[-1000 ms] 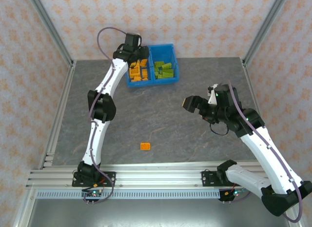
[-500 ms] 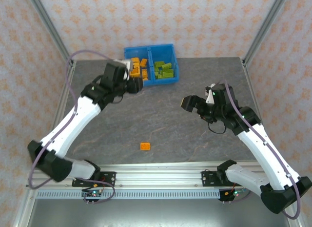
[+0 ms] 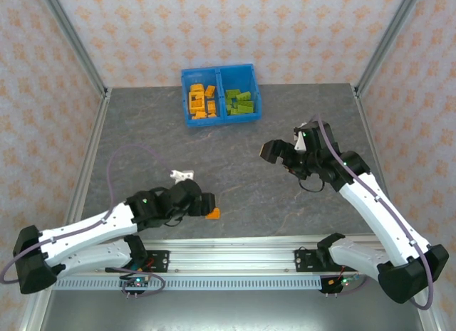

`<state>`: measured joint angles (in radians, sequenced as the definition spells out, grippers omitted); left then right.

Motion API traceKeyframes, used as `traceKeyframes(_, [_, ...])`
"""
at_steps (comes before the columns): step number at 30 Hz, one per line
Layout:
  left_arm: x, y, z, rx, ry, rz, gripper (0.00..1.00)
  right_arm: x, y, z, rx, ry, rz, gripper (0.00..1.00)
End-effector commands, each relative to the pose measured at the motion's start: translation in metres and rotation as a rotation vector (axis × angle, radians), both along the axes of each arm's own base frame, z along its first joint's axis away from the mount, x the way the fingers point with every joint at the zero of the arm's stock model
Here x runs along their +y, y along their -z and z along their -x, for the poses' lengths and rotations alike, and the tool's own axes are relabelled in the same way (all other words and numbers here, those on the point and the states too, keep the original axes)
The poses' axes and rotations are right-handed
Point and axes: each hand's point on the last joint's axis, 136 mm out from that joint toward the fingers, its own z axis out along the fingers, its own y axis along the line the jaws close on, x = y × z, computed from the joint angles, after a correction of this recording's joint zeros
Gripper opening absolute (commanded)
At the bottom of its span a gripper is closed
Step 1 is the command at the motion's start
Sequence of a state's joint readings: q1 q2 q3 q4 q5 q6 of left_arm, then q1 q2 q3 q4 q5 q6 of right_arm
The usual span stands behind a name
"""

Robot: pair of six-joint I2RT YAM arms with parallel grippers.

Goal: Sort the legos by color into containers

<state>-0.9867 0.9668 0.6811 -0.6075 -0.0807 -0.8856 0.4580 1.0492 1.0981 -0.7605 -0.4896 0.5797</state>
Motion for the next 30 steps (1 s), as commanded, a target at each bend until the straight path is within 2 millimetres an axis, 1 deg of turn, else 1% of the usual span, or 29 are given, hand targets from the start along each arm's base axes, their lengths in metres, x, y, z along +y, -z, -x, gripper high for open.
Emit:
traceKeyframes(1, [-0.019,0.007,-0.008,-0.033,-0.057,0.026,0.99,0.003,-0.001,0.0,-0.016,-0.016,-0.007,0.98])
traceKeyframes(5, [-0.038,0.03,-0.006,-0.012,-0.009,-0.078,1.0,0.002,-0.001,0.002,-0.015,-0.012,-0.007,0.98])
traceKeyframes(8, [-0.052,0.047,-0.004,0.01,0.017,-0.115,1.0,-0.001,-0.003,0.003,-0.023,-0.004,-0.002,0.98])
traceKeyframes(10, [-0.056,0.058,-0.003,0.027,0.024,-0.136,1.0,-0.002,-0.003,0.003,-0.027,-0.003,0.002,0.99])
traceKeyframes(12, [-0.055,0.064,-0.003,0.026,0.016,-0.175,0.98,-0.003,-0.004,0.003,-0.029,0.0,0.005,0.99])
traceKeyframes(14, [-0.05,0.068,-0.005,0.017,0.0,-0.212,0.92,-0.003,-0.003,0.003,-0.027,0.002,0.006,0.99])
traceKeyframes(18, [-0.039,0.075,-0.009,-0.004,-0.045,-0.249,0.73,-0.002,-0.005,0.002,-0.033,0.0,0.004,0.99])
traceKeyframes(21, [-0.039,0.08,-0.008,0.005,-0.047,-0.262,0.58,-0.002,-0.005,0.001,-0.034,-0.002,0.007,0.99])
traceKeyframes(23, [-0.04,0.083,-0.008,0.011,-0.045,-0.267,0.56,-0.002,-0.005,0.001,-0.035,-0.002,0.008,0.99])
traceKeyframes(27, [-0.038,0.087,-0.009,0.011,-0.049,-0.287,0.55,-0.001,-0.005,0.001,-0.032,-0.004,0.006,0.99])
traceKeyframes(30, [-0.04,0.091,-0.01,0.012,-0.044,-0.299,0.49,-0.002,-0.005,0.002,-0.03,-0.004,0.006,0.99])
